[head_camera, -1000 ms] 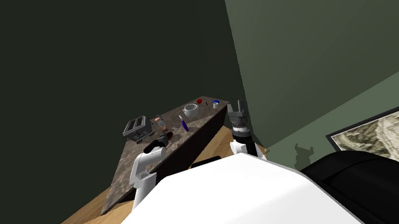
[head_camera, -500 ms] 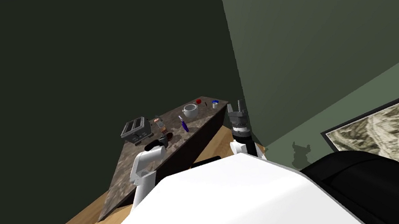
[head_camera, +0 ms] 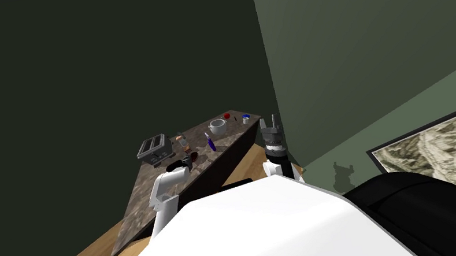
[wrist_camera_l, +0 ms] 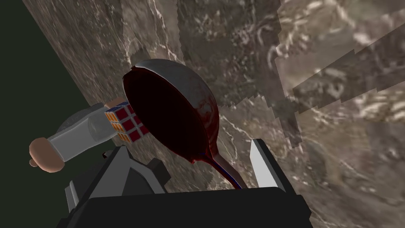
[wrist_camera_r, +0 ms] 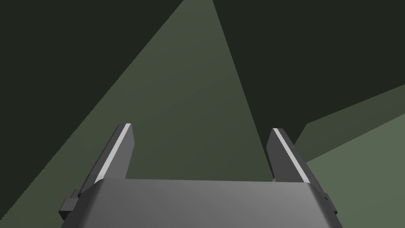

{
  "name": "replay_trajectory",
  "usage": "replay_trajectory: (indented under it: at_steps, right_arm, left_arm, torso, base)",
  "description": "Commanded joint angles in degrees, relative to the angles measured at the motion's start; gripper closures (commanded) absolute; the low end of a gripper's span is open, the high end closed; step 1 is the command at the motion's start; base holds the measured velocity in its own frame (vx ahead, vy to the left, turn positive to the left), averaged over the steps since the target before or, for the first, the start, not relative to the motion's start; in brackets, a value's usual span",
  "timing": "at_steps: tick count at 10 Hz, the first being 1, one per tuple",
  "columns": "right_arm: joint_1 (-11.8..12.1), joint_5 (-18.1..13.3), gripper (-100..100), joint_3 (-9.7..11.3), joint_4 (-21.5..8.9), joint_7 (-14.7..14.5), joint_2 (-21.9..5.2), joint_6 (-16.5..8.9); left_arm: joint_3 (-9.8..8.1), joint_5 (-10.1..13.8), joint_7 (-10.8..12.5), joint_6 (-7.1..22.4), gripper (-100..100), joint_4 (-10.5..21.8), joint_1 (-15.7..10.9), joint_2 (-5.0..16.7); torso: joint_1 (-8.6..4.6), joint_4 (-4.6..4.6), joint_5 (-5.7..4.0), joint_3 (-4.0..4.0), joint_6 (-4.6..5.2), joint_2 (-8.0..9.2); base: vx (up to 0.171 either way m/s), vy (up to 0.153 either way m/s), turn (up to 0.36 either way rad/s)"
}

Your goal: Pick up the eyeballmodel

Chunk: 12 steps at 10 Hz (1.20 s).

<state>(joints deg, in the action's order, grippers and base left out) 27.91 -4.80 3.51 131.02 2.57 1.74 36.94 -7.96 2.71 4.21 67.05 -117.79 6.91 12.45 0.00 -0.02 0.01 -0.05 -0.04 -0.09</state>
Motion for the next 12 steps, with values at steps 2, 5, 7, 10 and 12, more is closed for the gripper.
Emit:
replay_trajectory:
  at_steps: [2, 5, 7, 10, 12]
  right_arm:
    - [0.0, 0.0, 0, 0.0, 0.0, 0.0, 0.0, 0.0]
    - [0.0, 0.0, 0, 0.0, 0.0, 0.0, 0.0, 0.0]
    - [0.0, 0.0, 0, 0.0, 0.0, 0.0, 0.0, 0.0]
    - [0.0, 0.0, 0, 0.0, 0.0, 0.0, 0.0, 0.0]
    - [0.0, 0.0, 0, 0.0, 0.0, 0.0, 0.0, 0.0]
  left_arm:
    - [0.07, -0.3, -0.1, -2.6, -100, 2.9, -0.5, -0.2]
    - [0.06, -0.2, -0.1, -2.0, 100, 2.4, -0.5, -0.2]
    - [0.03, -0.2, 0.0, -2.1, 100, 2.3, -0.5, -0.2]
    - [0.02, -0.1, 0.0, -0.8, 100, 0.8, -0.1, -0.1]
    - [-0.01, 0.0, 0.0, -0.6, 100, 0.6, -0.2, 0.0]
  torso:
    - [0.01, -0.01, 0.00, -0.03, 0.00, -0.06]
    - [-0.01, 0.02, -0.01, 0.02, 0.00, 0.03]
    - [-0.04, -0.01, -0.01, 0.02, 0.00, 0.06]
    - [-0.05, 0.01, -0.03, 0.04, 0.01, 0.08]
    - [-0.11, 0.05, -0.06, 0.14, 0.00, 0.24]
  base:
    - [0.033, 0.011, -0.003]
    - [0.004, 0.002, -0.001]
    - [0.000, 0.000, 0.000]
    - [-0.007, -0.002, 0.001]
    - [-0.027, -0.004, 0.002]
